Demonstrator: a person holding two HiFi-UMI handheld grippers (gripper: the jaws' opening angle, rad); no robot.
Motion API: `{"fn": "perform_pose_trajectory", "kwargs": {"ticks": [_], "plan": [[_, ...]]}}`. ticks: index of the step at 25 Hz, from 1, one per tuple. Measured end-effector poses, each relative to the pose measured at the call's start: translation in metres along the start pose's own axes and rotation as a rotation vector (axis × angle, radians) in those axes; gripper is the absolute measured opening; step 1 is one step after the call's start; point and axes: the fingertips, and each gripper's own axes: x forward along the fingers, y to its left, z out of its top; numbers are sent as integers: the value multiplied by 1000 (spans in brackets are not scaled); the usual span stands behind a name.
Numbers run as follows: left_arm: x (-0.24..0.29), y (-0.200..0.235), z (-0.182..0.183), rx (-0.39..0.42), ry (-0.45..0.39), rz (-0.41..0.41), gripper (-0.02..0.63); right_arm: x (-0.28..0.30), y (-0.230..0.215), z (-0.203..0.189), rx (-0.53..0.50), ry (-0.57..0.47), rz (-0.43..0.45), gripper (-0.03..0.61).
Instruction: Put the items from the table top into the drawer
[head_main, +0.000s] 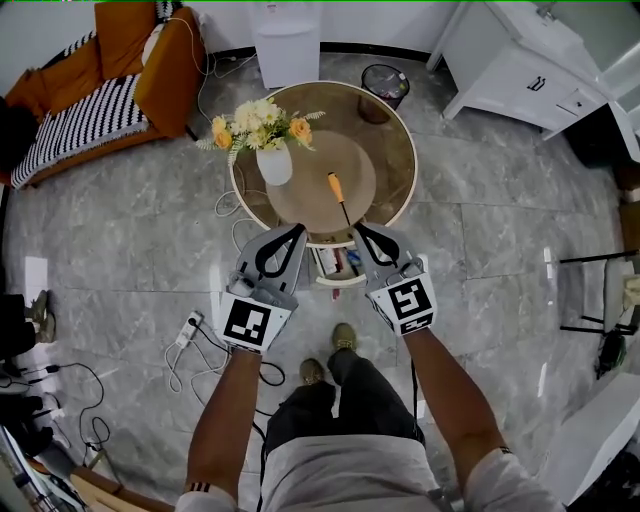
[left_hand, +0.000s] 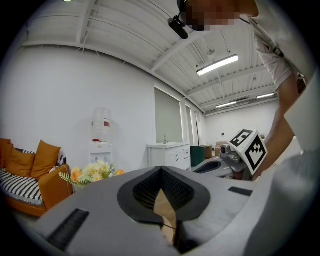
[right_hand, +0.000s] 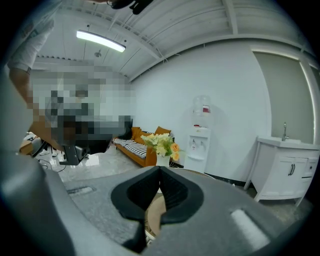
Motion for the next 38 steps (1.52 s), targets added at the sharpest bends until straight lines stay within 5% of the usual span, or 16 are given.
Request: {"fn": "perform_pose_trajectory", "kwargs": {"ticks": [19, 38], "plan": [[59, 19, -113, -9, 25, -9, 0, 83, -34, -115, -11, 105, 2, 3], [85, 27, -211, 6, 18, -11, 0, 158, -59, -234, 40, 299, -27, 130]]}}
